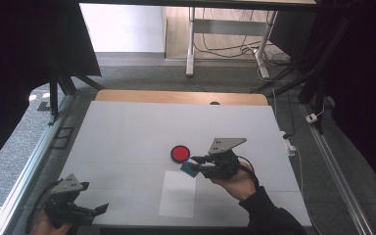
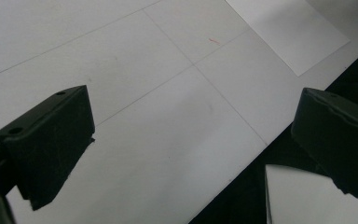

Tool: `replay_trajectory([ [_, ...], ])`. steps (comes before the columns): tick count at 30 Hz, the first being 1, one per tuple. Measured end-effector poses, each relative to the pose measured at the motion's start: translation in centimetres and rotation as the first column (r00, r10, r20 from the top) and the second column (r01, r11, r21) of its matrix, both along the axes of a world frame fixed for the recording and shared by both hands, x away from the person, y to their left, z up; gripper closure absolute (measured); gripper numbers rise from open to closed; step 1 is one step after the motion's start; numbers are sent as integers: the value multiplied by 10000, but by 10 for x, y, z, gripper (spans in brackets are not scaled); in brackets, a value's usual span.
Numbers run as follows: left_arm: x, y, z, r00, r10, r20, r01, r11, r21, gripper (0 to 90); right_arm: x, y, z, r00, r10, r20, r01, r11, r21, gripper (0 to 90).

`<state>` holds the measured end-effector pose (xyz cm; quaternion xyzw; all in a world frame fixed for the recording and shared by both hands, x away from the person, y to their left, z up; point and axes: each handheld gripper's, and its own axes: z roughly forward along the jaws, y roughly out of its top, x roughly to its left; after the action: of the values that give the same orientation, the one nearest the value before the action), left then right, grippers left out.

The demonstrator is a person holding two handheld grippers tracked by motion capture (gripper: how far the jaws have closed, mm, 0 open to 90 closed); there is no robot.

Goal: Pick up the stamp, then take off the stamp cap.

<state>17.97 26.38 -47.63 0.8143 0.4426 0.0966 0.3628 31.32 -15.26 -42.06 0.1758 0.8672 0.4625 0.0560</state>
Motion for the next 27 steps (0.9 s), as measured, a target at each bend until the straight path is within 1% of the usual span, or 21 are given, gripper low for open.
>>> replay_trajectory([
  [2, 0, 0, 0, 10000, 7, 17, -7, 10000, -7, 0, -2, 1, 1, 10000, 98, -8, -98, 9999, 53, 717],
  [6, -1, -1, 1, 10000, 26, 86, -27, 10000, 28, 0, -3, 2, 1, 9997, 226, 50, -226, 9997, 3, 716],
  [9, 0, -1, 0, 10000, 50, 51, -50, 10000, 36, 0, -3, 2, 2, 9996, 257, 74, -257, 9997, -28, 717],
  [12, 0, -1, 1, 10000, -49, 47, 49, 10000, 53, 0, -3, 3, 3, 9996, 272, 40, -272, 9996, 32, 717],
  [14, 1, -2, 2, 9993, -279, 238, 278, 9996, 9, 0, -3, 3, 3, 9996, 266, -8, -266, 9996, 77, 717],
  [16, 2, -5, 3, 9980, -485, 403, 483, 9988, 64, 0, -4, 4, 3, 9996, 276, -41, -276, 9996, 90, 717],
  [18, 4, -8, 4, 9962, -737, 467, 734, 9973, 69, 0, -4, 4, 3, 9996, 292, -46, -291, 9995, 129, 716],
  [20, 7, -10, 4, 9938, -994, 499, 997, 9950, -46, 0, -3, 5, 3, 9995, 314, -89, -313, 9995, 92, 717],
  [22, 11, -13, 5, 9892, -1301, 674, 1316, 9911, -181, 0, -3, 5, 4, 9994, 340, -117, -338, 9994, 121, 717],
  [23, 11, -13, 5, 9892, -1301, 674, 1316, 9911, -181, 0, -3, 5, 4, 9994, 340, -117, -338, 9994, 121, 717],
  [25, 14, -16, 5, 9853, -1507, 806, 1532, 9879, -247, 0, -3, 5, 4, 9992, 380, -103, -379, 9991, 165, 717],
  [26, 16, -18, 6, 9837, -1584, 846, 1617, 9863, -338, 0, -5, 5, 5, 9988, 482, -62, -481, 9987, 160, 717],
  [27, 18, -21, 6, 9815, -1707, 872, 1759, 9828, -556, 0, -5, 5, 5, 9986, 523, -30, -522, 9985, 184, 717],
])
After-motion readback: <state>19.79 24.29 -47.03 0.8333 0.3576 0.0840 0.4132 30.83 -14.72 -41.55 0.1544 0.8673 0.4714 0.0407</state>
